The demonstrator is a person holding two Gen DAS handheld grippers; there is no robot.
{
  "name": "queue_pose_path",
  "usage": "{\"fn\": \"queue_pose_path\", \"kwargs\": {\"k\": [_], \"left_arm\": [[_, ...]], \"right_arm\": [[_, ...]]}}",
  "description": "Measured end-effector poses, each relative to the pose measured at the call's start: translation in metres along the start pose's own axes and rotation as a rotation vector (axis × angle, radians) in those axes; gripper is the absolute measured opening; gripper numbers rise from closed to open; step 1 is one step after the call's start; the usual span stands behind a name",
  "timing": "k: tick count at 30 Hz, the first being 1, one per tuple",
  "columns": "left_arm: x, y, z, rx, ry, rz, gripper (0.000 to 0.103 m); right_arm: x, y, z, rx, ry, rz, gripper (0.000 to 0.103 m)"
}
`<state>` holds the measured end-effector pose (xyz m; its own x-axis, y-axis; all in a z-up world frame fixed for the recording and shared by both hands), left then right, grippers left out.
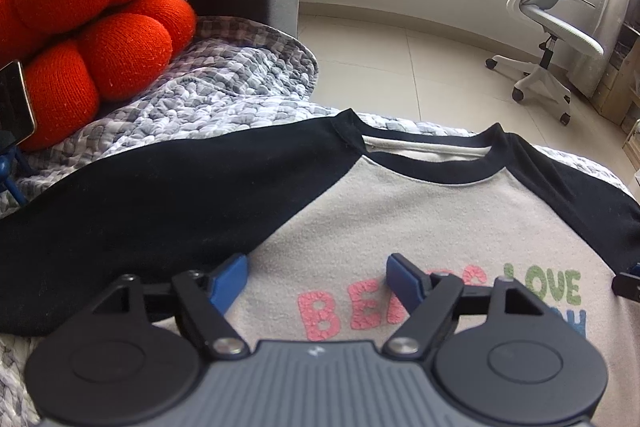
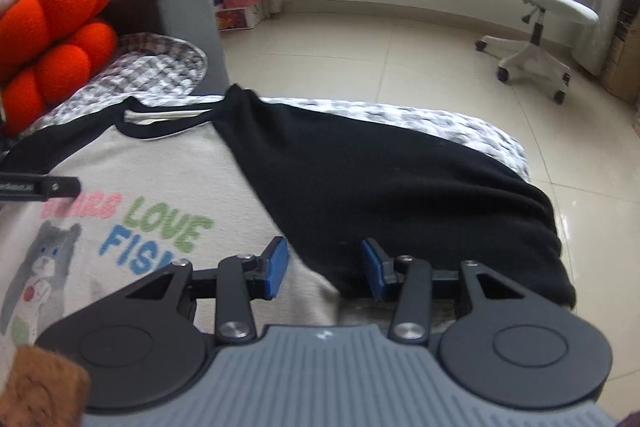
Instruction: Fold clothes
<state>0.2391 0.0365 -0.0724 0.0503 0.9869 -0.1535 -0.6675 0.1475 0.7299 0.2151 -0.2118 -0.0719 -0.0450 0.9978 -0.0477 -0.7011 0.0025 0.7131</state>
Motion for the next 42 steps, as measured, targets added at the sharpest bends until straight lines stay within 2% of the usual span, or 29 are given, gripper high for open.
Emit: {"fn": "queue_pose_path", "kwargs": {"k": [3, 7, 23, 26, 30, 33, 37, 42], "left_arm": [[0.001, 0.000, 0.000, 0.002, 0.004, -0.004, 0.079], [0.000, 0.000, 0.000, 0.003, 0.007, -0.004, 0.079], [-0.002, -0.001, 0.000, 0.013, 0.004, -0.007, 0.082], [-0.002, -0.001, 0.000, 0.013, 0.007, -0.005, 0.083], [-0.005, -0.002, -0.001, 0.013, -0.003, 0.003, 0.085], [-0.007, -0.003, -0.001, 0.014, -0.013, 0.009, 0.085], [-0.008, -0.003, -0.002, 0.013, -0.021, 0.015, 0.086], [-0.009, -0.003, -0.003, 0.011, -0.028, 0.017, 0.086]], "right_arm": [[-0.014, 0.001, 0.001, 0.000, -0.036, -0.020, 0.046], [-0.036, -0.004, -0.001, 0.030, -0.083, -0.091, 0.046], [-0.109, 0.000, -0.005, 0.127, -0.343, -0.167, 0.045], [-0.136, -0.001, -0.012, 0.166, -0.492, -0.156, 0.045], [-0.172, -0.001, -0.025, 0.192, -0.803, -0.037, 0.046], [-0.186, -0.004, -0.035, 0.207, -0.958, 0.015, 0.046], [-0.195, -0.009, -0.040, 0.193, -1.088, 0.038, 0.046], [-0.204, -0.016, -0.044, 0.162, -1.171, 0.043, 0.046]]}}
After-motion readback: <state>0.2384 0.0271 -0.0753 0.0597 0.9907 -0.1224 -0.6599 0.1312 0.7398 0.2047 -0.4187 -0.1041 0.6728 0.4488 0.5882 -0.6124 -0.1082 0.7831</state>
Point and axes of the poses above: each gripper's, at about its wrist camera, not at the fingertips, and y roughly against the way its jaws point, x to its left, z to its top, the point moved 2 cm from there along -y, roughly the way its jaws point, and after that the axes turned 9 degrees about -z, right-handed, at the moved point
